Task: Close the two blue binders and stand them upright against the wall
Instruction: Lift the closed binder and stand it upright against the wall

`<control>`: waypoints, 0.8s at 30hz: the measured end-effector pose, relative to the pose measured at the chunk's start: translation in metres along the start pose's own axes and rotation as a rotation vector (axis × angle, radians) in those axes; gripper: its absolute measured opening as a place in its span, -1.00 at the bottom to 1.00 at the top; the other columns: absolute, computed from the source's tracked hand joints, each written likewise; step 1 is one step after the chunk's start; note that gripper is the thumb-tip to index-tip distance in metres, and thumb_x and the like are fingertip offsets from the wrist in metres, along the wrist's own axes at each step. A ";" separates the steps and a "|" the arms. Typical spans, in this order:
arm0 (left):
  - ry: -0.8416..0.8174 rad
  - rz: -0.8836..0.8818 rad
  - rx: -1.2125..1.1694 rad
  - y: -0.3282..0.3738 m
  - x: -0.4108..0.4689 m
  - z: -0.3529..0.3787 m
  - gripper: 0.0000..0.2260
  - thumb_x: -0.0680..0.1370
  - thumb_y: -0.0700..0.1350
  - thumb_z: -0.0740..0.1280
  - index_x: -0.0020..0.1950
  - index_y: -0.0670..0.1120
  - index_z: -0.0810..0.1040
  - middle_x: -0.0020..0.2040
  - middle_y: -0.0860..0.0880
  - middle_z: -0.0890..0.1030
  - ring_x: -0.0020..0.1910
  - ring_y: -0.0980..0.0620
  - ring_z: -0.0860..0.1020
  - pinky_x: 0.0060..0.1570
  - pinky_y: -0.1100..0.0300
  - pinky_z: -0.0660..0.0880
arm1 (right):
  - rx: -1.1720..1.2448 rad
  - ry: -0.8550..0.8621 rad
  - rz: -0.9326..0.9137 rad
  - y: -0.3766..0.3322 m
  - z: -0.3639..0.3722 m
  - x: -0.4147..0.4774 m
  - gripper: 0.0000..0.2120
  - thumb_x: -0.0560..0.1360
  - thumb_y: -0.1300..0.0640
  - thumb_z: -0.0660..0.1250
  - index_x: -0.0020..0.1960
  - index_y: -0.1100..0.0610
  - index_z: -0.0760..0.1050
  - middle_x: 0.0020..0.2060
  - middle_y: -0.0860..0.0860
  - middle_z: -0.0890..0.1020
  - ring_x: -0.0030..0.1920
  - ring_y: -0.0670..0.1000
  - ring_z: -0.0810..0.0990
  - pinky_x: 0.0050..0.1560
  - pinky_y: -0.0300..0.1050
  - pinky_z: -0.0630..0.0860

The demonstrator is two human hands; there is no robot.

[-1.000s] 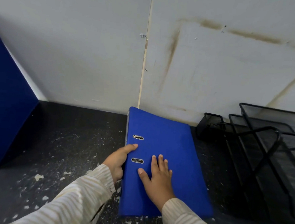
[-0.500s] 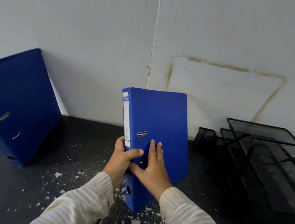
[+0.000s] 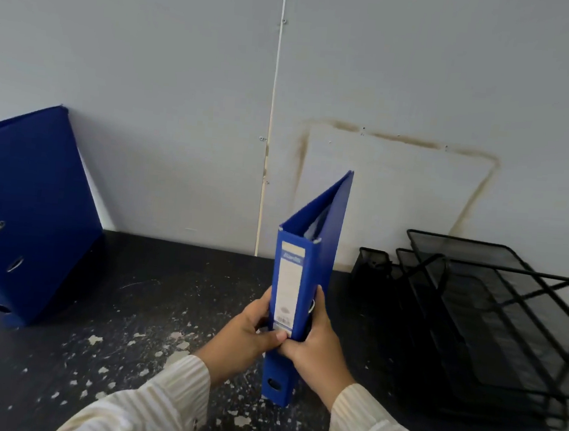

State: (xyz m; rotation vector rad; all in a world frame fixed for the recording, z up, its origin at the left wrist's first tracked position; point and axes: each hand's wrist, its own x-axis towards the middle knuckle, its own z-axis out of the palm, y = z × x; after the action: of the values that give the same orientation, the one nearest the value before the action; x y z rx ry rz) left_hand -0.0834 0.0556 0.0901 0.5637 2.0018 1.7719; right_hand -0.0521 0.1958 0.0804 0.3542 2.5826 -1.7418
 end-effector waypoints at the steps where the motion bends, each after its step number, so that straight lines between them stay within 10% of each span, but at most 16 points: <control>1: -0.009 -0.003 0.017 0.000 0.000 0.003 -0.40 0.56 -0.28 0.30 0.32 0.38 0.26 0.22 0.28 0.55 0.21 0.29 0.50 0.19 0.32 0.48 | 0.024 -0.003 0.006 0.002 -0.005 -0.003 0.01 0.30 0.16 0.50 0.49 -0.24 -0.06 0.34 -0.04 0.42 0.30 -0.01 0.45 0.24 0.06 0.50; 8: -0.074 -0.027 0.070 0.005 0.001 0.012 -0.40 0.54 -0.24 0.33 0.26 0.44 0.25 0.13 0.41 0.55 0.16 0.39 0.49 0.11 0.37 0.48 | 0.102 -0.008 -0.032 -0.001 -0.026 -0.023 -0.14 0.38 0.26 0.47 0.48 -0.18 0.09 0.28 -0.08 0.47 0.17 -0.14 0.50 0.05 -0.25 0.52; 24: -0.159 -0.085 0.089 0.006 0.005 0.023 -0.48 0.59 -0.12 0.28 0.30 0.41 0.15 0.08 0.43 0.53 0.09 0.50 0.49 0.06 0.44 0.48 | 0.007 -0.029 -0.036 -0.006 -0.040 -0.025 -0.22 0.41 0.21 0.44 0.46 -0.20 0.13 0.24 -0.13 0.51 0.24 -0.10 0.48 0.28 -0.04 0.47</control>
State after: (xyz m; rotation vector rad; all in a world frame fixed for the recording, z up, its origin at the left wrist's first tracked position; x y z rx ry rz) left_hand -0.0743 0.0783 0.0938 0.6179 1.9713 1.5449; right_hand -0.0244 0.2255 0.1046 0.2828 2.5797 -1.7533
